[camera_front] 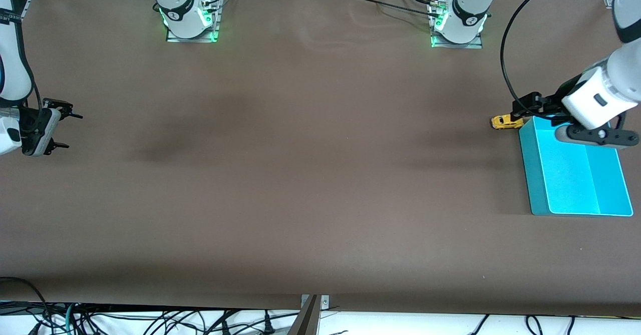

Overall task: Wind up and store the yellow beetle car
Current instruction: 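Lower the left gripper to the car beside the blue box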

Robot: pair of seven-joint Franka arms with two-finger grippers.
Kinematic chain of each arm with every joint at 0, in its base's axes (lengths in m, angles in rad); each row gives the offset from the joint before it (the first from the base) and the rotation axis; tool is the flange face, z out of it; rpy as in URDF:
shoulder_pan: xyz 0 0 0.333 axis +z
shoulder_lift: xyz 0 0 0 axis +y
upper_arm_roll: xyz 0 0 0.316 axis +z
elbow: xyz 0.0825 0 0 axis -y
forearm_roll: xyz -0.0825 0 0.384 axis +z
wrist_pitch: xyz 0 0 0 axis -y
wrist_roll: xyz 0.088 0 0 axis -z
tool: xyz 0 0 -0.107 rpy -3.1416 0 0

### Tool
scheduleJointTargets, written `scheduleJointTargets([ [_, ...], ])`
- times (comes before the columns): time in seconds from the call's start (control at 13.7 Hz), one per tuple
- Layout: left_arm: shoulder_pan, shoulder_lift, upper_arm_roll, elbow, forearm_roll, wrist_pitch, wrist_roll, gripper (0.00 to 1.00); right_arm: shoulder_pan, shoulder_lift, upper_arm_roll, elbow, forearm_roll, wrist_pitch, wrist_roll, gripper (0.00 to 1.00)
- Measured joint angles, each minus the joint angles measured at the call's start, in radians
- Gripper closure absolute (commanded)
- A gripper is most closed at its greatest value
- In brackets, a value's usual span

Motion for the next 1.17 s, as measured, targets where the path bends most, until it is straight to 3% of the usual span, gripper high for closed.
scheduleJointTargets([
  [0.29, 0.000, 0.079, -0.001, -0.034, 0.000, 0.013, 0.369, 0.00, 0.009, 0.000, 0.013, 0.046, 0.002, -0.080, 0.134, 0.00],
  [0.73, 0.015, 0.097, 0.002, -0.227, 0.009, 0.177, 0.793, 0.00, 0.055, -0.001, 0.017, 0.145, 0.003, -0.139, 0.304, 0.00],
  [1.17, 0.014, 0.058, 0.000, -0.528, 0.119, 0.465, 0.910, 0.00, 0.092, -0.017, 0.018, 0.147, 0.003, -0.147, 0.547, 0.00],
])
